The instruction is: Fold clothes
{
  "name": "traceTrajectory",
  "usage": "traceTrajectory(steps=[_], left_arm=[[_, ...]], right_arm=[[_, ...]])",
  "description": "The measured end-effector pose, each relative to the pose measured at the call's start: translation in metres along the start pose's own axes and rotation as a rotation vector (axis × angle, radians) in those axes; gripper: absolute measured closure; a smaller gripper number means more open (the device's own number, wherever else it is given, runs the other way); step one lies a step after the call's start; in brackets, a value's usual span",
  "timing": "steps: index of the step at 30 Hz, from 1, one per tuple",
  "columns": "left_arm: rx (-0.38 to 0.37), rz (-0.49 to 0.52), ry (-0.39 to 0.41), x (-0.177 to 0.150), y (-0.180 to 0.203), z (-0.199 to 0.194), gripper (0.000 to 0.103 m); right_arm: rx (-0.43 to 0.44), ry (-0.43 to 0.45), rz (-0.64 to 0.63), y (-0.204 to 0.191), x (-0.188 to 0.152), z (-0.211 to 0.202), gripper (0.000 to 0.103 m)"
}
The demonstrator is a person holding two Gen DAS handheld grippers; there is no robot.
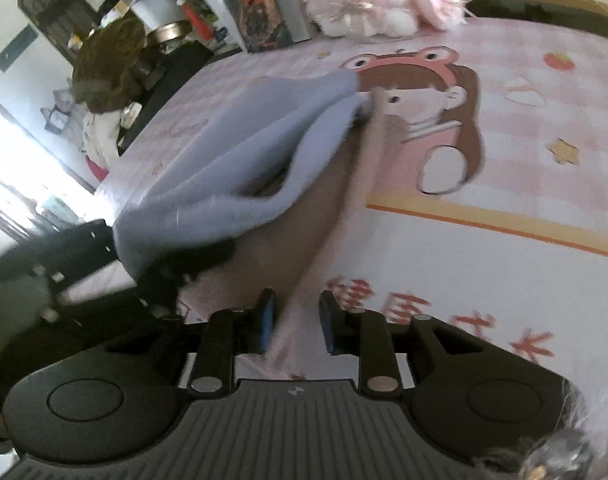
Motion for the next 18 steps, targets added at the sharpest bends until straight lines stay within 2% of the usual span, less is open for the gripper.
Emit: traceTrajectory(steps=[1,4,5,9,10,14,15,16,18], left_arm=[[-0.003,0.034,-0.004,0.0,0.006,0.001,0.035],[0.019,0.101,-0.013,0.002,0.022,-0.004,0.035],[0.012,0.086,-0.01,0.003,0.022,-0.008,0.035],[-0.061,-0.079,0.029,0.004,0.0,-0.039,0.035],[-0.076,-0.123,0.052,0.004,-0.006,-0.049,0.035],[-0.101,-0.344,0.16,0.01,-0.046,-0.076,0.035],[-0.09,-0.406,0.178,0.011,-0.057,-0.078,0.039],[-0.062,-0.46,0.173,0.01,-0.066,-0.074,0.049],[-0.007,-0.501,0.124,0.01,-0.074,-0.054,0.068]], right_arm=[[0.005,0.002,0.008,0.005,0.0,-0.006,0.068],[0.013,0.02,0.035,0.018,0.0,-0.024,0.065],[0.024,0.032,0.048,0.021,0.003,-0.03,0.065],[0.096,0.088,0.121,0.034,0.019,-0.044,0.054],[0.12,0.102,0.144,0.037,0.025,-0.046,0.05],[0.219,0.125,0.26,0.047,0.053,-0.037,0.045],[0.24,0.118,0.284,0.048,0.059,-0.031,0.044],[0.259,0.109,0.307,0.048,0.065,-0.025,0.043],[0.271,0.061,0.342,0.047,0.074,-0.008,0.043]])
Point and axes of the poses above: each gripper's, at about its wrist camera, not at the fingertips, and z roughly the way its jaws point, y to its right, x to its top, the point moved 1 cm from there along z, roughly the way its jaws point, and after that the axes turned 2 degrees about -y, right-handed, at the moved point
